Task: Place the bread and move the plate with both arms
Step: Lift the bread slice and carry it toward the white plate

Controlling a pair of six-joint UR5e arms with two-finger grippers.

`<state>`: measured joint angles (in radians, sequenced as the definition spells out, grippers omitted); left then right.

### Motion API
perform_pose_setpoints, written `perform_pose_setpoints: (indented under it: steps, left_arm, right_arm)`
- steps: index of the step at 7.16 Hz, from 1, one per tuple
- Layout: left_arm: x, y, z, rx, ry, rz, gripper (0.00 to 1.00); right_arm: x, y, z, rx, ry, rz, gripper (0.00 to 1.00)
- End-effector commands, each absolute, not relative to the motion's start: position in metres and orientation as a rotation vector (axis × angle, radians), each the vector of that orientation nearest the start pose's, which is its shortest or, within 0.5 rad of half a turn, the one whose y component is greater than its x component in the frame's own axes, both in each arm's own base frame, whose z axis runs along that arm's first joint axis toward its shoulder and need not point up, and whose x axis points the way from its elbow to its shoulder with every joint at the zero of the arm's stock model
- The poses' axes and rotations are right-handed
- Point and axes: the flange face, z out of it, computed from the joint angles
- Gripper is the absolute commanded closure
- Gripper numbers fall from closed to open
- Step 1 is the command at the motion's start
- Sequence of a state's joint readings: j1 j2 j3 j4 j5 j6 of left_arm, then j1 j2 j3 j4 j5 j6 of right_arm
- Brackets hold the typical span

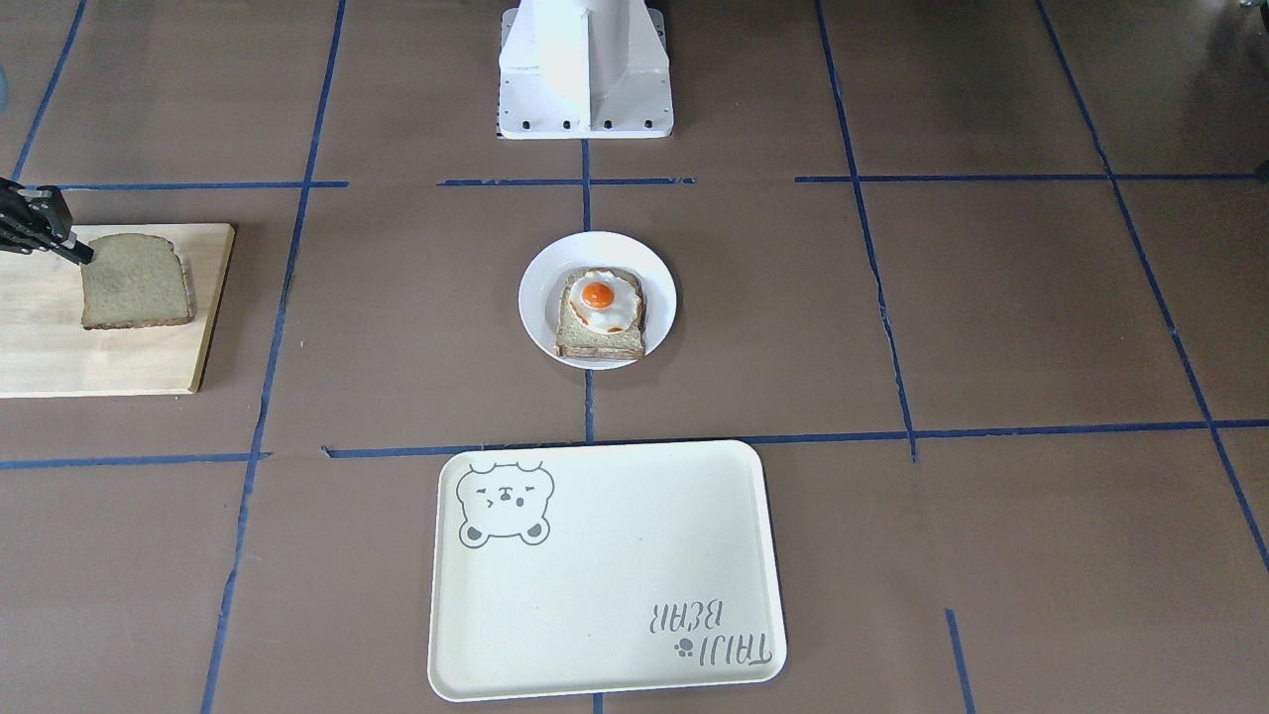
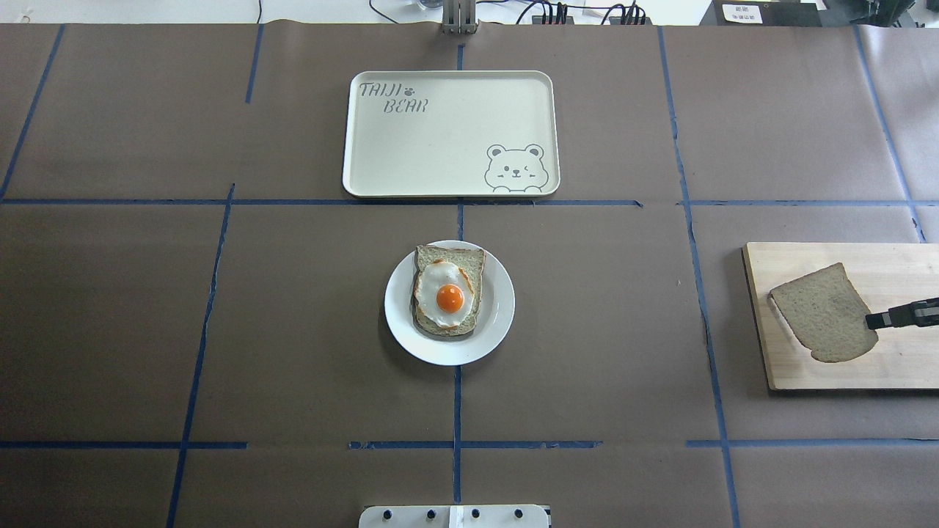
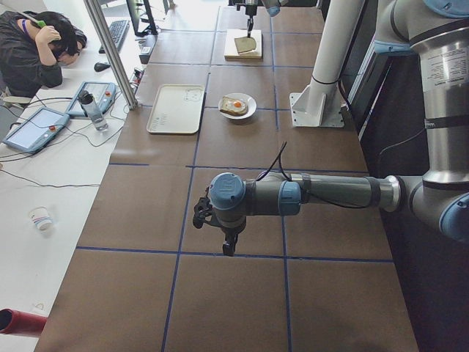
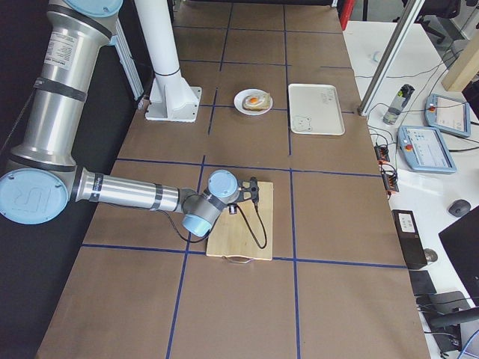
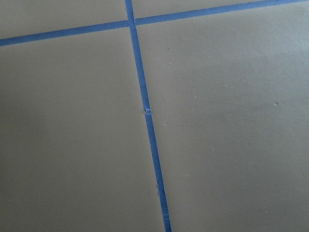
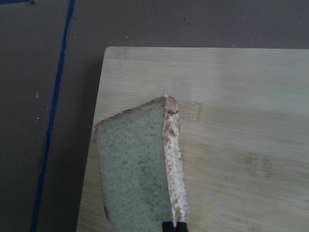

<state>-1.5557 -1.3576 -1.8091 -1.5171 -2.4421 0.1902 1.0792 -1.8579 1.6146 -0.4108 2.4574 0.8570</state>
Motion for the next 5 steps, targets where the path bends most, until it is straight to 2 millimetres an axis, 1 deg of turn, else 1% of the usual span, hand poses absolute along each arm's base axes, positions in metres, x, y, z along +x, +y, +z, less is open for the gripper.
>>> perform_pose_setpoints:
  steps: [1,3,4,5]
  left_arm:
    - [-0.052,-0.401,0.634,0.052,0.871,0.180,0.00]
    - [-0.051,-0.402,0.634,0.052,0.871,0.181,0.00]
    - [-0.051,-0.402,0.634,0.052,0.871,0.181,0.00]
    - [-0.051,-0.402,0.634,0.052,0.871,0.181,0.00]
  right_arm:
    - [-0.115,-0.366,0.590,0.154,-1.244,-0.090,1.00]
    - [-0.134,-0.406,0.538,0.149,-1.312,-0.037,1.00]
    - [-0.154,-0.429,0.504,0.137,-1.351,-0.011,1.00]
    - [-0.181,-0.444,0.472,0.110,-1.387,0.000,1.00]
